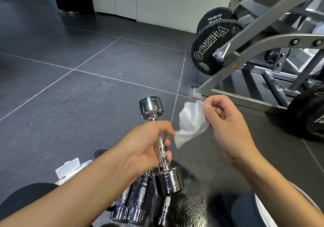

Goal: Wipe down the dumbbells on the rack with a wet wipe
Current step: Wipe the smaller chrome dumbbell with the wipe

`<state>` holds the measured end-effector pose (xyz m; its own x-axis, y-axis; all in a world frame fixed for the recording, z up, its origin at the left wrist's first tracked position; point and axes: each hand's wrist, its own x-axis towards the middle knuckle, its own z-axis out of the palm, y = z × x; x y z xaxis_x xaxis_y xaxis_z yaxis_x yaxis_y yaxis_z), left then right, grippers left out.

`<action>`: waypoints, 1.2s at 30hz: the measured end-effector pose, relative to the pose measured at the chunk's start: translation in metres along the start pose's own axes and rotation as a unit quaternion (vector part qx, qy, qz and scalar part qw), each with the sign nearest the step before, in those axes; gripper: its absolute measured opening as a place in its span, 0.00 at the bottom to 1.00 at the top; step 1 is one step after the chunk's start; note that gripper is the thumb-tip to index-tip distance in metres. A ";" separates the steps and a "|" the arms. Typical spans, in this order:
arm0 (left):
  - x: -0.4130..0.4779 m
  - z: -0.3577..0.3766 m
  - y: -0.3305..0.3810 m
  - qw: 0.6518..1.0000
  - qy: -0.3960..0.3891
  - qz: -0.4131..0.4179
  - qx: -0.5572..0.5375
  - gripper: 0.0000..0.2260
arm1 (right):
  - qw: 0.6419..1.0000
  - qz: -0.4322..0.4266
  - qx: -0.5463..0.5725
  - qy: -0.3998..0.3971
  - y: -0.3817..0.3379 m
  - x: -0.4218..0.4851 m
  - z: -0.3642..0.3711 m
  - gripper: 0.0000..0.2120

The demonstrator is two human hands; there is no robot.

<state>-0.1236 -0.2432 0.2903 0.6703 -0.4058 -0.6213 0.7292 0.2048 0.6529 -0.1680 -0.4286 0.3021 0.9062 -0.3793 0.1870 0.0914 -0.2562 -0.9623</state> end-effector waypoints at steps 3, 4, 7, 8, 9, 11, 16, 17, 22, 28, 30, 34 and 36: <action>-0.003 0.001 -0.001 1.000 0.002 0.000 0.004 0.09 | 1.000 -0.010 -0.017 -0.010 -0.003 0.001 -0.002 0.07; -0.002 0.001 -0.001 1.000 0.007 0.002 0.008 0.09 | 1.000 0.004 -0.009 -0.023 -0.004 0.000 -0.002 0.07; -0.003 0.003 -0.001 0.999 0.011 0.005 0.029 0.06 | 0.995 0.024 -0.032 -0.088 -0.006 -0.003 -0.001 0.06; -0.005 0.003 -0.001 0.999 0.006 0.006 0.034 0.05 | 0.993 0.031 -0.027 -0.114 -0.006 -0.004 -0.002 0.07; -0.008 0.003 0.000 0.999 -0.002 0.007 0.037 0.04 | 0.990 0.042 -0.016 -0.133 -0.007 -0.005 -0.002 0.07; -0.011 0.003 0.002 0.999 -0.025 0.005 0.038 0.06 | 0.987 0.061 0.014 -0.151 -0.008 -0.006 -0.001 0.08; -0.011 0.004 0.001 0.998 -0.053 -0.002 0.034 0.08 | 0.988 0.007 -0.041 -0.148 -0.005 -0.004 0.000 0.07; -0.010 0.005 0.000 0.998 -0.052 0.000 0.030 0.08 | 0.988 0.000 -0.046 -0.146 -0.005 -0.004 0.000 0.06; -0.008 0.004 -0.002 0.999 -0.030 -0.001 0.023 0.11 | 0.971 -0.055 -0.217 -0.084 -0.003 -0.006 0.000 0.04; -0.004 0.002 -0.003 0.999 0.009 -0.025 0.022 0.06 | 0.967 -0.010 -0.248 -0.057 0.003 0.000 -0.010 0.07; -0.003 0.000 -0.002 0.999 0.013 -0.036 0.014 0.06 | 0.973 0.003 -0.227 -0.047 0.005 0.001 -0.011 0.07; -0.004 -0.003 0.001 0.999 0.008 -0.043 -0.019 0.09 | 0.984 -0.016 -0.175 -0.016 -0.005 0.001 -0.006 0.06; -0.003 -0.002 0.001 0.999 0.006 -0.043 -0.023 0.13 | 0.987 -0.053 -0.147 -0.042 -0.017 -0.006 0.003 0.06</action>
<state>-0.1246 -0.2401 0.2925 0.6057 -0.4129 -0.6802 0.7899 0.2094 0.5764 -0.1736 -0.4194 0.3168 0.9304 -0.2638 0.2546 0.0750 -0.5426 -0.8366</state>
